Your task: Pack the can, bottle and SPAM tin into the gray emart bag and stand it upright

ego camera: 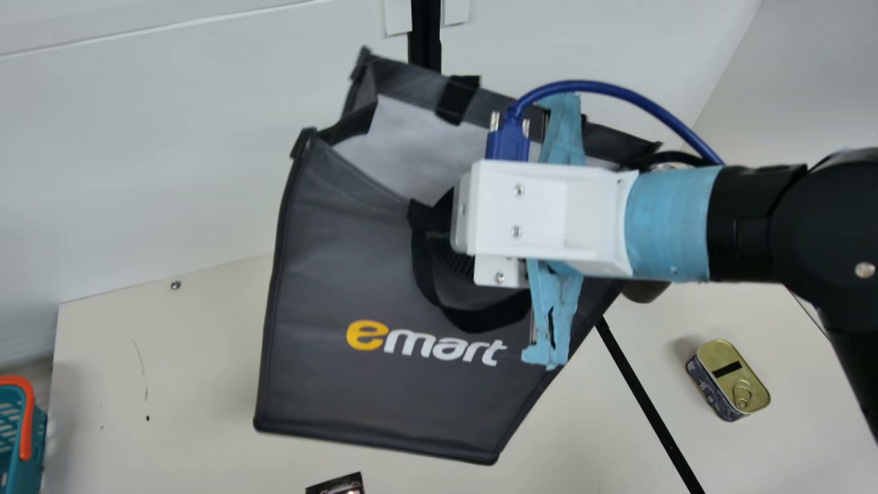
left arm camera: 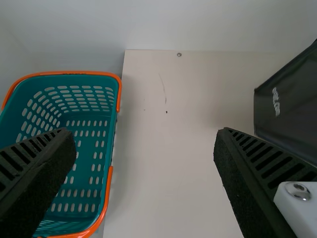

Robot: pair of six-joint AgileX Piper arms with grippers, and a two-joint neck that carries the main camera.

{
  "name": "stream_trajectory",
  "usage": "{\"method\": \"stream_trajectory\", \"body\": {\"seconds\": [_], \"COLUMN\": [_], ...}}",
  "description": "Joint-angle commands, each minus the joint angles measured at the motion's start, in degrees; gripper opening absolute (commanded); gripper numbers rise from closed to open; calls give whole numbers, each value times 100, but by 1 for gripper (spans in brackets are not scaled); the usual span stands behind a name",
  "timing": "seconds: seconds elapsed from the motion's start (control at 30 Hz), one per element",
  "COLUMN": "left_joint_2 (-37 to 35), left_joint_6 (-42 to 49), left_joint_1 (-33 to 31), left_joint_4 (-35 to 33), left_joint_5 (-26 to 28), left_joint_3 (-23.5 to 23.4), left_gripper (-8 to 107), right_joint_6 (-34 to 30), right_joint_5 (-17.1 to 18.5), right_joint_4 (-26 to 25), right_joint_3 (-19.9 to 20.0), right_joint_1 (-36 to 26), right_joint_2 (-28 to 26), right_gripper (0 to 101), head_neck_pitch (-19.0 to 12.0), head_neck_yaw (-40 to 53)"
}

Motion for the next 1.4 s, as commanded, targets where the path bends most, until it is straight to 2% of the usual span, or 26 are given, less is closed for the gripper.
{"method": "stream_trajectory", "body": {"seconds": [0.0, 0.7, 1.37], "left_joint_2": [0, 0, 0], "left_joint_6": [0, 0, 0], "left_joint_1": [0, 0, 0], "left_joint_4": [0, 0, 0], "left_joint_5": [0, 0, 0], "left_joint_3": [0, 0, 0], "left_gripper": [90, 90, 90], "right_joint_6": [72, 857, 1563], "right_joint_5": [13, 13, 13], "right_joint_4": [-55, -287, -706], "right_joint_3": [114, 834, 1140], "right_joint_1": [112, 999, 1799], "right_joint_2": [-43, -463, -929], "right_gripper": [0, 0, 67], "head_neck_pitch": [-130, -130, -130], "head_neck_yaw": [-5, -5, -5]}}
